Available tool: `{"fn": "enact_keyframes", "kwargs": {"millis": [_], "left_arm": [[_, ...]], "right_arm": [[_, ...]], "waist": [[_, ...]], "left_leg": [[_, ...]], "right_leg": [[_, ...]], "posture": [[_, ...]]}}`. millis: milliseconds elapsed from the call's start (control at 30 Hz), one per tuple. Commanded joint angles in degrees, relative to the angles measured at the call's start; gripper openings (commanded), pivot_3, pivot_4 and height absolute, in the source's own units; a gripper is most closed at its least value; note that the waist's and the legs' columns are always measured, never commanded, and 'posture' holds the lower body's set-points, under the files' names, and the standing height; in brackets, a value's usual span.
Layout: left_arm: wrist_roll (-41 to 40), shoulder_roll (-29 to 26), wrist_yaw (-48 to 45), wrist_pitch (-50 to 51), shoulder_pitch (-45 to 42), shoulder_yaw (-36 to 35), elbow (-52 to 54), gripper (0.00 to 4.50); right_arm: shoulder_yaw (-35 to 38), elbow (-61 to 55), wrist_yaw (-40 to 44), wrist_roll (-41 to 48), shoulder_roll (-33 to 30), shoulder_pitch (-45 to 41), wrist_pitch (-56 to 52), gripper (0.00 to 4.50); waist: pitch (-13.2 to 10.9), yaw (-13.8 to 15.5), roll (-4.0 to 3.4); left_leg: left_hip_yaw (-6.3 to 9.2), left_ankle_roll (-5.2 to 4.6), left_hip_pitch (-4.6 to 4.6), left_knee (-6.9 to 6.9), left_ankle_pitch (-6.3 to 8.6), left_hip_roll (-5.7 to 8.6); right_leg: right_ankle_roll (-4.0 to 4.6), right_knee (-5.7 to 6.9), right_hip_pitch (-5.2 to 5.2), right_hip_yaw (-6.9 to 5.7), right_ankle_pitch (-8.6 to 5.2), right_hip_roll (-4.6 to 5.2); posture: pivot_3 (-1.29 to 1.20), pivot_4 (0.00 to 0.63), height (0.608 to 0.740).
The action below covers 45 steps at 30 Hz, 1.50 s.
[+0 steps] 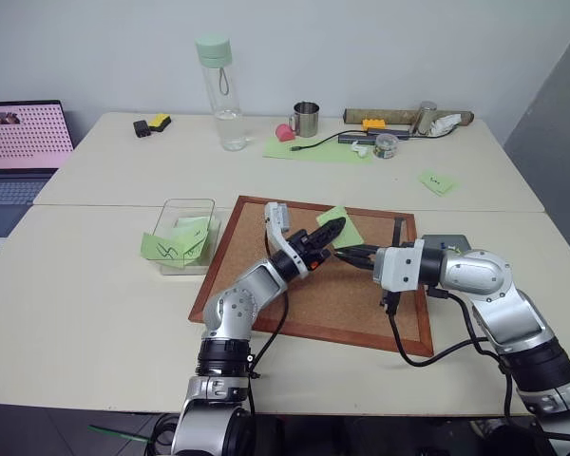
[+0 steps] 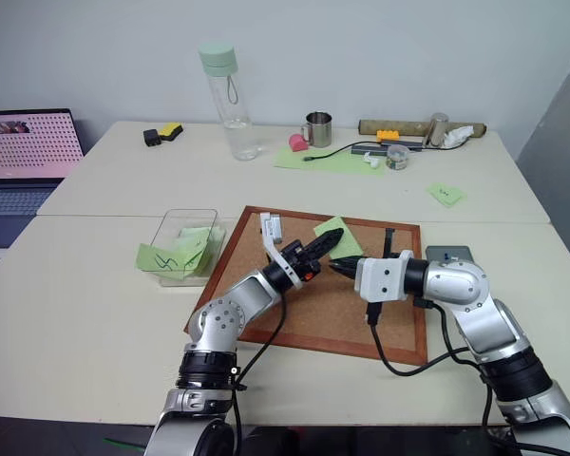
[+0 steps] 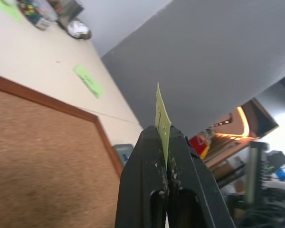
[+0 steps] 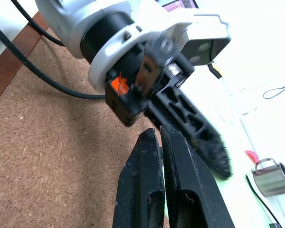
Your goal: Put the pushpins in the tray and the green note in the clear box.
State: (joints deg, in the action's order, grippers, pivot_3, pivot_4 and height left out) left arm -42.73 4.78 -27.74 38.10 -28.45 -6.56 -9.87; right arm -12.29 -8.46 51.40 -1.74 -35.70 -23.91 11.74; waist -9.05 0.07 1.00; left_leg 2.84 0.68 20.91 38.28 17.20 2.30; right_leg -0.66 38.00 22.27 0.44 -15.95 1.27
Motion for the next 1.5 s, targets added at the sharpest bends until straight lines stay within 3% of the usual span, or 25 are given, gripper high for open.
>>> {"fn": "enact_keyframes", "kwargs": {"millis": [33, 400, 767, 833, 967, 1000, 1033, 1167, 1367, 1500], "left_arm": [[2.2, 0.3, 0.9, -2.9, -0.9, 0.4, -0.5, 0.01], [4.2, -1.5, -0.1, -2.4, 0.6, 3.4, 6.8, 0.01], [4.3, -2.8, 0.0, -1.8, 1.3, 4.7, 10.9, 0.01], [4.5, -2.7, 0.0, -1.9, 1.6, 4.9, 11.0, 0.0], [4.8, -2.7, 0.2, -2.2, 2.0, 5.2, 11.3, 0.0], [5.0, -2.8, 0.2, -2.3, 2.0, 5.3, 11.4, 0.0], [5.1, -2.8, 0.3, -2.4, 2.1, 5.4, 11.4, 0.0], [5.4, -2.8, 0.3, -2.7, 2.2, 5.5, 11.4, 0.0], [5.9, -3.4, 0.4, -3.1, 2.2, 5.6, 12.6, 0.0], [6.1, -5.8, 0.9, -2.5, 2.3, 5.3, 17.0, 0.0]], "right_arm": [[3.8, -4.0, -1.5, 3.5, 0.1, -0.4, -1.8, 0.0], [20.6, -1.5, -9.7, 9.2, -5.3, 6.4, -29.3, 0.0], [22.7, 10.5, -16.9, 8.1, -4.7, 7.0, -41.1, 0.0], [22.8, 12.0, -17.3, 8.0, -4.5, 6.7, -41.3, 0.48], [22.9, 12.9, -17.5, 8.3, -4.6, 6.5, -41.1, 0.6], [23.0, 12.9, -17.4, 8.4, -4.6, 6.5, -41.0, 1.0], [23.2, 12.8, -17.2, 8.9, -4.5, 6.5, -40.9, 0.98], [23.4, 12.3, -17.2, 9.6, -4.3, 6.6, -41.3, 1.73], [23.8, 11.2, -17.5, 9.8, -4.9, 6.5, -38.9, 3.02], [23.8, 8.7, -13.4, 10.9, -7.5, 6.0, -34.8, 3.94]], "waist": [[0.0, 0.0, 0.0], [0.0, 0.5, 0.01], [0.0, 0.4, 0.01], [0.0, 0.4, 0.01], [0.0, 0.4, 0.01], [0.0, 0.4, 0.01], [0.0, 0.4, 0.01], [0.0, 0.4, 0.01], [0.0, 0.4, 0.01], [0.0, 0.3, 0.02]], "left_leg": [[0.0, 0.0, 0.0, 0.0, 0.0, 0.0], [0.01, -0.01, 0.05, -0.01, 0.0, 0.0], [-0.06, -0.03, 0.01, -0.06, 0.01, 0.0], [-0.07, -0.03, 0.01, -0.07, 0.01, 0.0], [-0.07, -0.03, 0.02, -0.06, 0.01, 0.0], [-0.07, -0.03, 0.02, -0.06, 0.01, 0.0], [-0.07, -0.03, 0.02, -0.06, 0.01, 0.0], [-0.07, -0.03, 0.02, -0.06, 0.01, 0.0], [-0.07, -0.03, 0.02, -0.06, 0.01, 0.0], [-0.07, -0.03, 0.02, -0.06, 0.01, 0.0]], "right_leg": [[0.0, 0.0, 0.0, 0.0, 0.0, 0.0], [0.0, -0.02, -0.01, 0.01, 0.0, 0.01], [0.0, 0.02, 0.0, 0.06, 0.0, -0.02], [0.0, 0.02, 0.0, 0.06, 0.0, -0.02], [0.0, 0.02, 0.0, 0.07, 0.0, -0.02], [0.0, 0.02, 0.0, 0.07, 0.0, -0.02], [0.0, 0.02, 0.0, 0.07, 0.0, -0.02], [-0.01, 0.02, 0.0, 0.07, 0.0, -0.02], [-0.01, 0.02, 0.0, 0.07, 0.0, -0.02], [-0.01, 0.02, 0.0, 0.07, -0.01, -0.02]], "posture": [[0.0, 0.15, 0.74], [0.0, 0.15, 0.74], [0.0, 0.15, 0.74], [0.0, 0.15, 0.74], [0.0, 0.15, 0.74], [0.0, 0.15, 0.74], [0.0, 0.15, 0.74], [0.0, 0.15, 0.74], [0.0, 0.15, 0.74], [0.0, 0.15, 0.74]]}}
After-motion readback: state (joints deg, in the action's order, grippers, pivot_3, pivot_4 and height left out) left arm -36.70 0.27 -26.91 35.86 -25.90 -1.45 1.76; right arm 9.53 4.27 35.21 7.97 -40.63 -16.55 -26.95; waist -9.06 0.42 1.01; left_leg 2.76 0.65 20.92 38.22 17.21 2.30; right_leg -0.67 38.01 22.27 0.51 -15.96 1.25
